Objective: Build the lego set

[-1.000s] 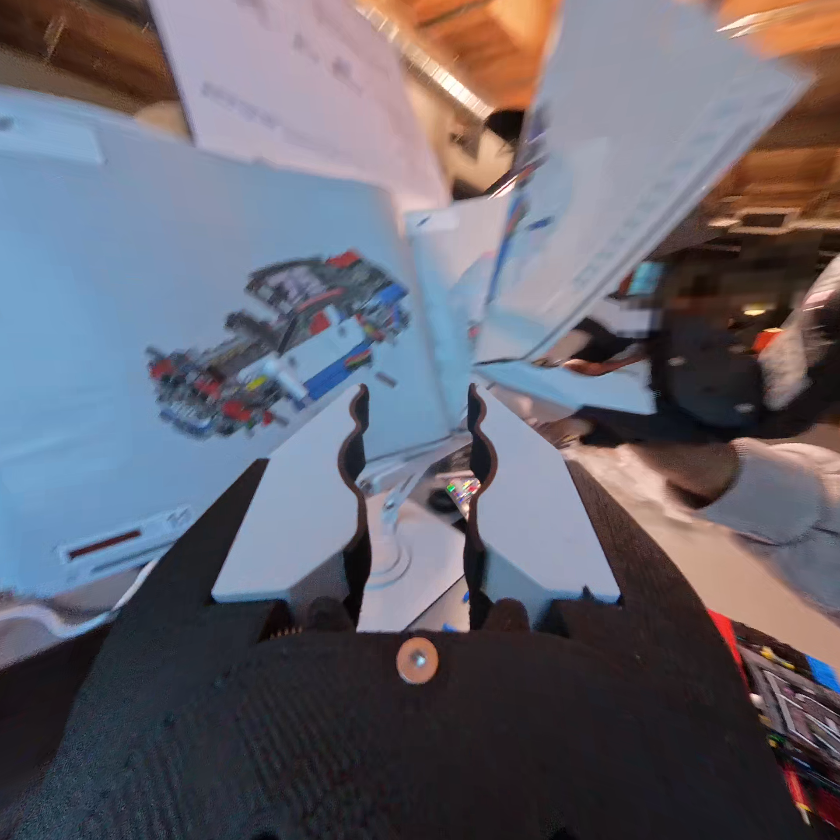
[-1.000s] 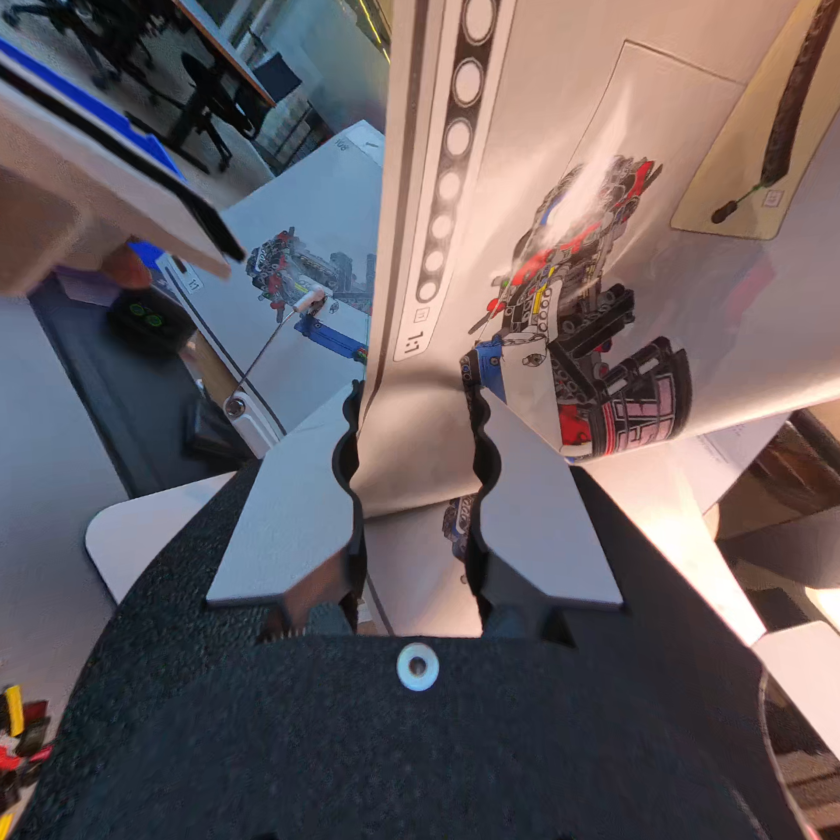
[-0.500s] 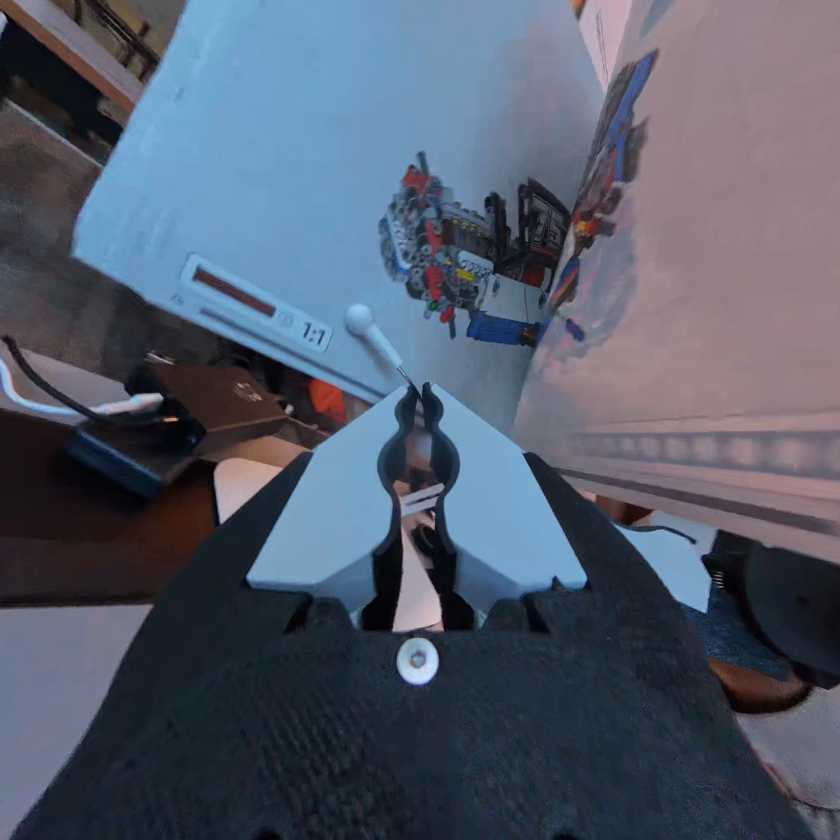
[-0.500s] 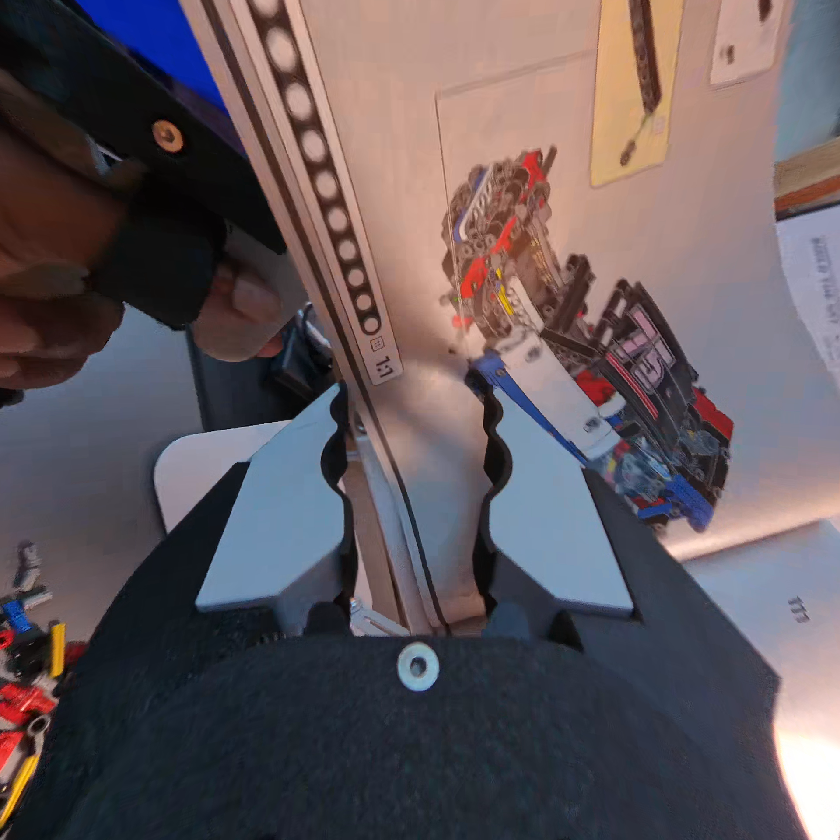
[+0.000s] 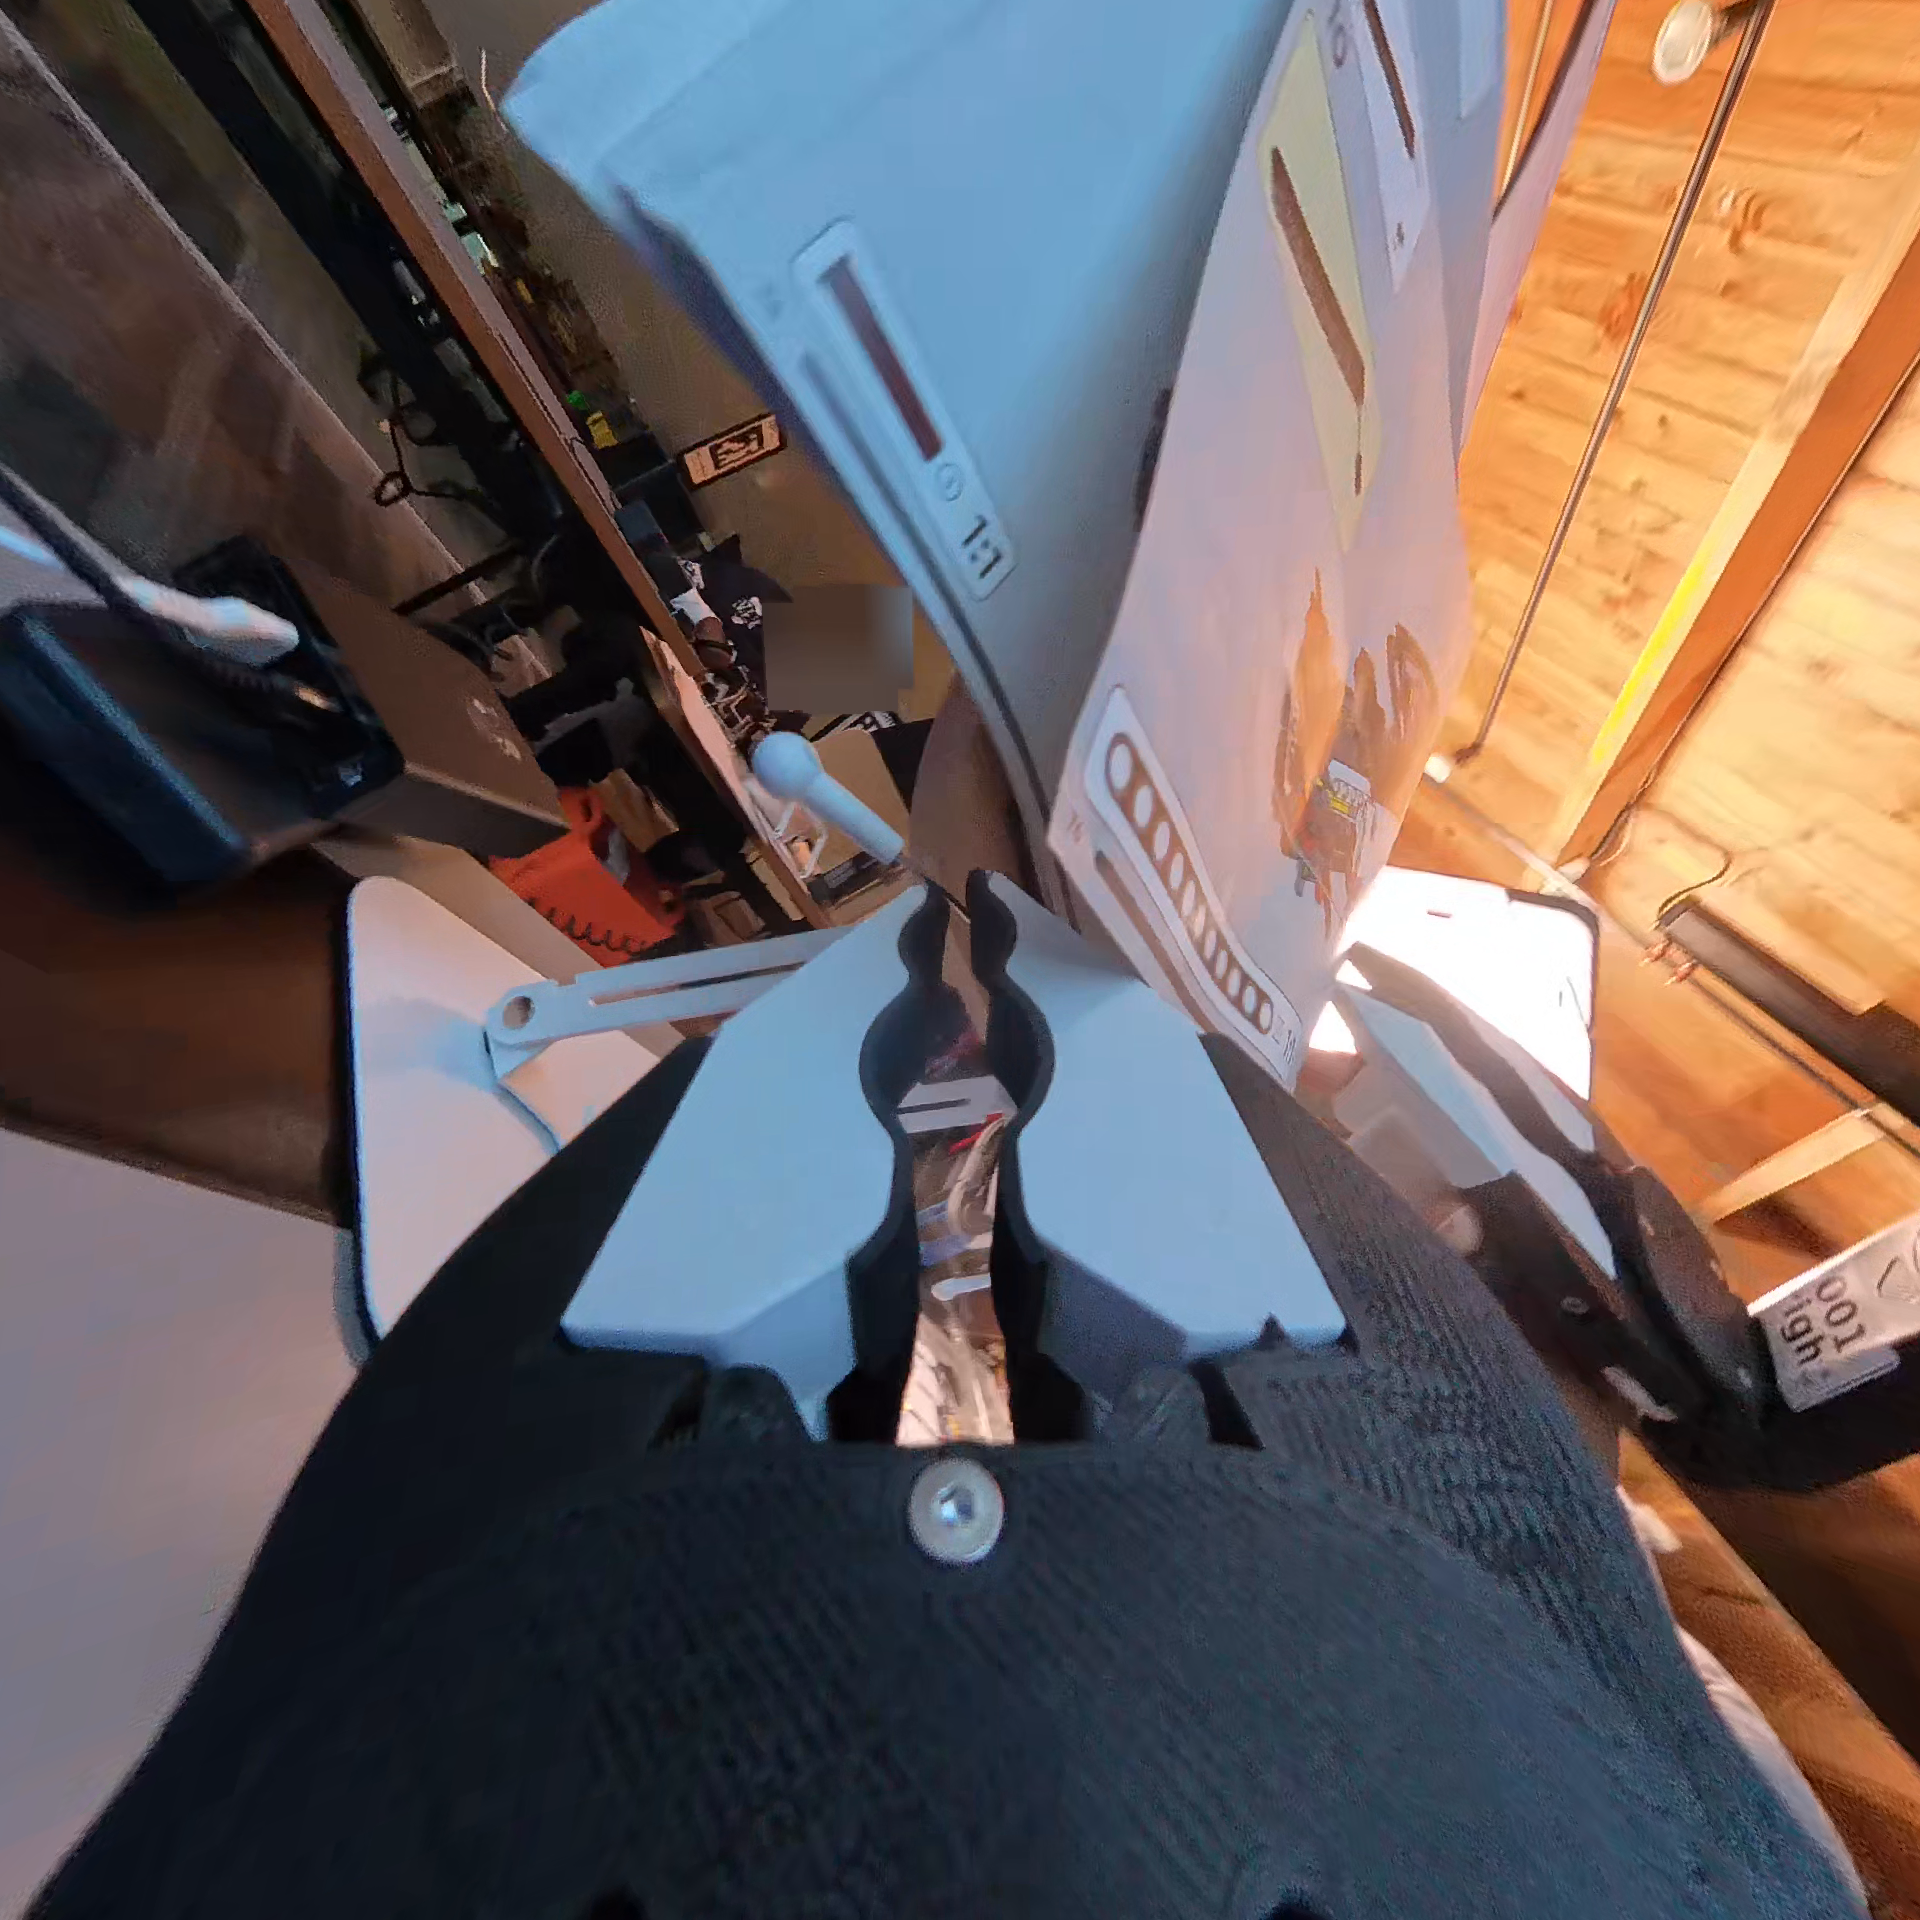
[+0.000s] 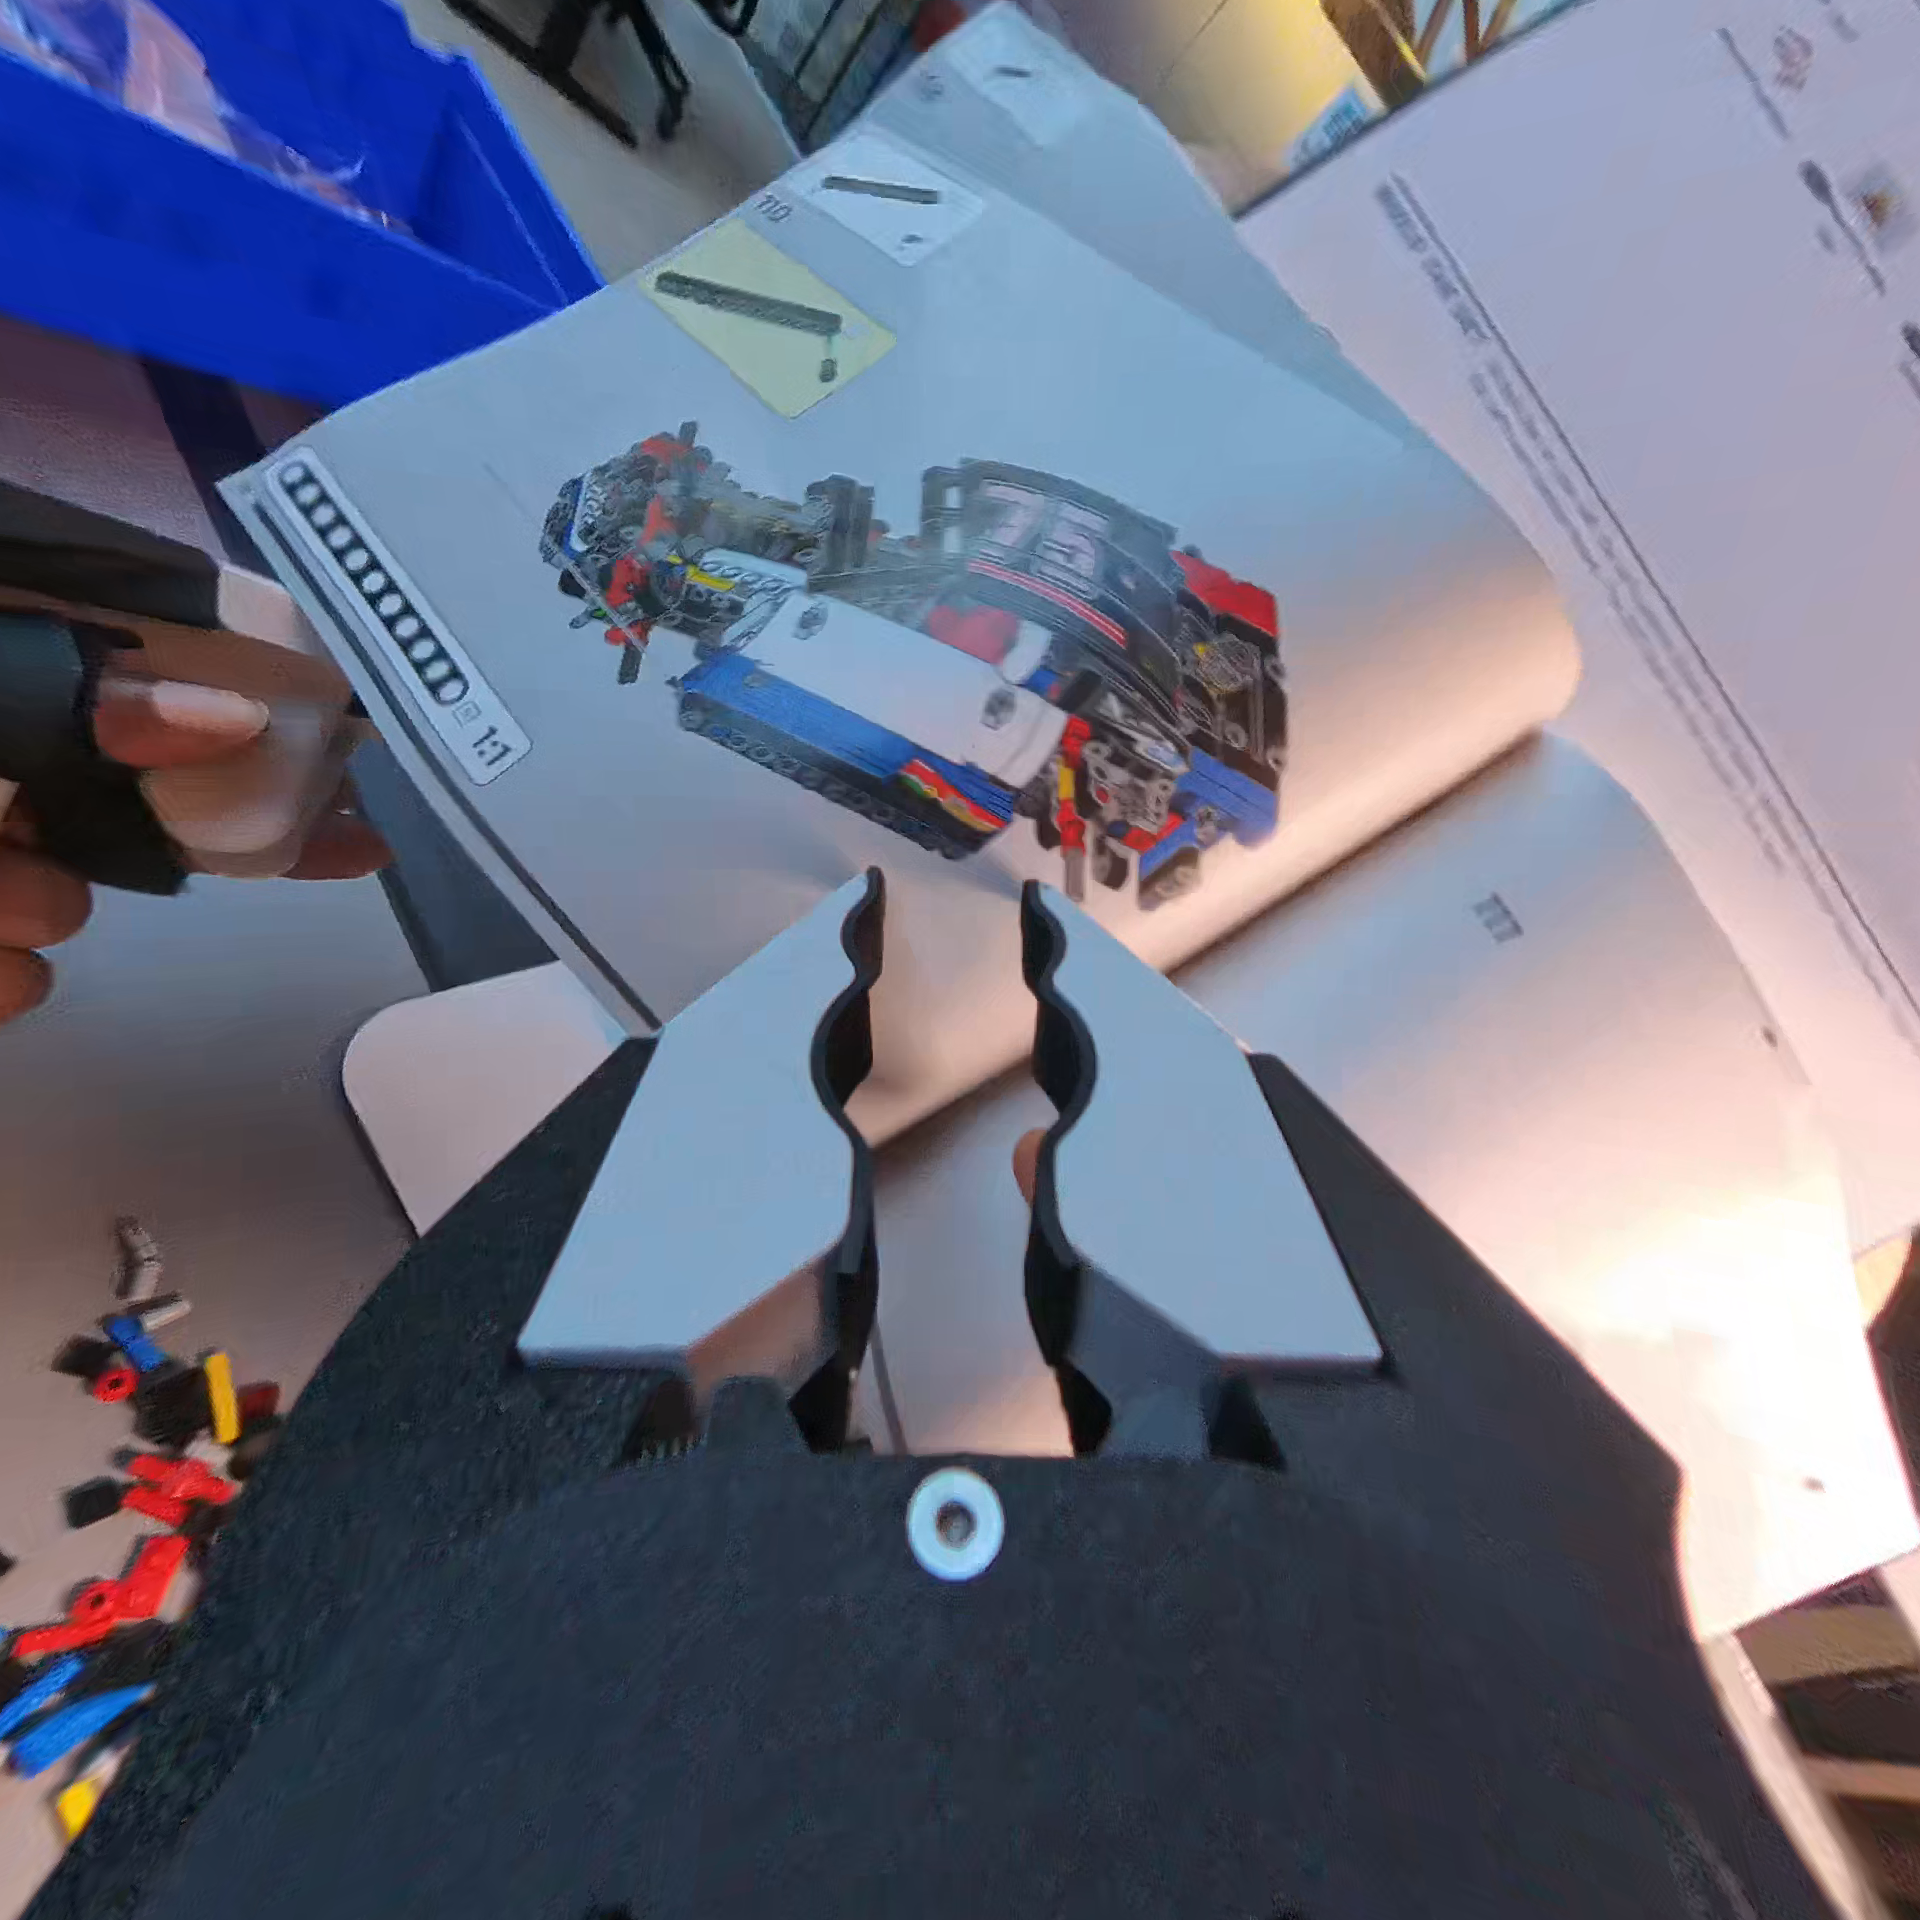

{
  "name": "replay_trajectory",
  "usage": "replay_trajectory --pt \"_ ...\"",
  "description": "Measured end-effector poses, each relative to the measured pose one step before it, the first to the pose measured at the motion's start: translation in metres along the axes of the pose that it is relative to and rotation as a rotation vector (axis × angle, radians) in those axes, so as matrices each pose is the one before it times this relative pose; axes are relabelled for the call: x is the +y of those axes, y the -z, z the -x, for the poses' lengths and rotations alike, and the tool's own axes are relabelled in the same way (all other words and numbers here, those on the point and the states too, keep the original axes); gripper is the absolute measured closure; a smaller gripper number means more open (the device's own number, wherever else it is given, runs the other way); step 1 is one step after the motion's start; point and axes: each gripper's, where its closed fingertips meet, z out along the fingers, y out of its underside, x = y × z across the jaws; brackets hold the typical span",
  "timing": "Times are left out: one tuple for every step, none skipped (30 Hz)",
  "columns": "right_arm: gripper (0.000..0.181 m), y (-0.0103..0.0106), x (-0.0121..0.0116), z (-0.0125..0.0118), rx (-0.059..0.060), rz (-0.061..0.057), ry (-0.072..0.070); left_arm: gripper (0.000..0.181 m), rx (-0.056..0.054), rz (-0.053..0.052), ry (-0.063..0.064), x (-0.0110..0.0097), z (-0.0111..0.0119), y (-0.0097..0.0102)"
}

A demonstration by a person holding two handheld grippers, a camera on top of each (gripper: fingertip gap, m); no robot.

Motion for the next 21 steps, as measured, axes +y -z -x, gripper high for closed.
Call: replay_trajectory --pt "0.157 -0.00819 -0.00249 0.00884 0.01 0.0248 0.0774 0.179 0.0111 -0.0178 0.0545 0.00268 0.00263 0.00083" --pt "0.157 -0.00938 0.00028 0.00695 0.0148 0.045 0.0706 0.179 0.0096 -0.022 0.0462 0.00206 0.00177 0.0009" --pt "0.153 -0.01015 0.00193 0.00772 -0.0034 0.0492 0.0616 0.179 0.0074 -0.0215 0.033 0.00109 0.00032 0.00109" --pt "0.149 -0.01027 0.00339 0.00706 -0.0113 0.0504 0.0357 0.179 0.0085 -0.0187 0.023 -0.00016 -0.00116 0.00106" --pt "0.148 -0.00852 0.00049 0.00133 0.0163 0.0277 0.0205 0.179 0.0083 -0.0103 0.0143 -0.00064 -0.00193 0.00072" --pt "0.153 -0.00547 -0.00238 -0.00148 0.0265 0.0071 0.0364 0.18 0.004 -0.0019 0.0037 -0.00048 -0.00188 0.00041" --pt "0.157 -0.00373 -0.003 -0.00109 0.0169 0.0065 0.0249 0.18 0.0016 0.0026 -0.0053 -0.00021 -0.0021 0.00032" --pt "0.158 -0.00248 -0.00386 0.00158 -0.0052 0.0035 0.0053 0.181 0.0004 0.0023 -0.0129 -0.00073 -0.00302 0.00047" --pt "0.157 -0.0015 -0.00397 0.00293 -0.0151 0.0008 -0.0009 0.181 -0.0036 0.0029 -0.0361 -0.00093 -0.00427 0.00063" --pt "0.157 -0.00119 -0.00148 0.00185 -0.0077 0.0113 0.0016 0.181 -0.0078 0.0066 -0.0589 -0.00089 -0.00547 0.00043" --pt "0.157 -0.00097 -0.00013 0.00041 0.0015 0.0099 0.0044 0.181 -0.0112 0.0106 -0.0648 -0.00089 -0.00552 -0.00023" --pt "0.158 -0.00044 -0.00005 0.00037 0.0001 0.0017 -0.0002 0.181 -0.0137 0.0127 -0.0633 -0.00121 -0.00466 -0.0009" --pt "0.159 -0.00006 -0.00001 0.00044 -0.0033 -0.0045 -0.0081 0.181 -0.0177 0.0172 -0.0745 -0.00094 -0.00371 -0.00126" --pt "0.16 0.0001 0.00007 0.00034 -0.0045 -0.0064 -0.0115 0.181 -0.0163 0.0179 -0.0868 -0.00133 -0.00368 -0.00168" --pt "0.16 0.00004 0.00025 0.00022 -0.004 -0.0051 -0.0101 0.181 -0.0105 0.0173 -0.0825 -0.00173 -0.00407 -0.00264" --pt "0.16 0.00007 0.0 0.0002 -0.0052 -0.0048 -0.0092 0.181 -0.0044 0.0219 -0.0702 -0.00217 -0.00427 -0.00374" --pt "0.161 0.00004 -0.00029 0.00035 -0.0066 -0.0039 -0.0064 0.181 0.0001 0.0277 -0.0682 -0.00223 -0.00458 -0.00471" --pt "0.161 0.00015 -0.00049 0.00064 -0.0091 -0.0059 -0.0034 0.181 -0.0003 0.0329 -0.0816 -0.00194 -0.00475 -0.00583" --pt "0.16 0.00047 -0.00043 0.00084 -0.0125 -0.0091 -0.0082 0.181 0.0014 0.037 -0.0946 -0.0015 -0.00535 -0.00665" --pt "0.155 0.0011 -0.00085 0.00325 -0.0316 -0.015 -0.021 0.181 0.0027 0.0421 -0.099 -0.00076 -0.00579 -0.00699" --pt "0.15 0.00324 -0.00128 0.0034 -0.0371 -0.0242 -0.0308 0.181 0.0055 0.048 -0.1029 0.00031 -0.00588 -0.00704"
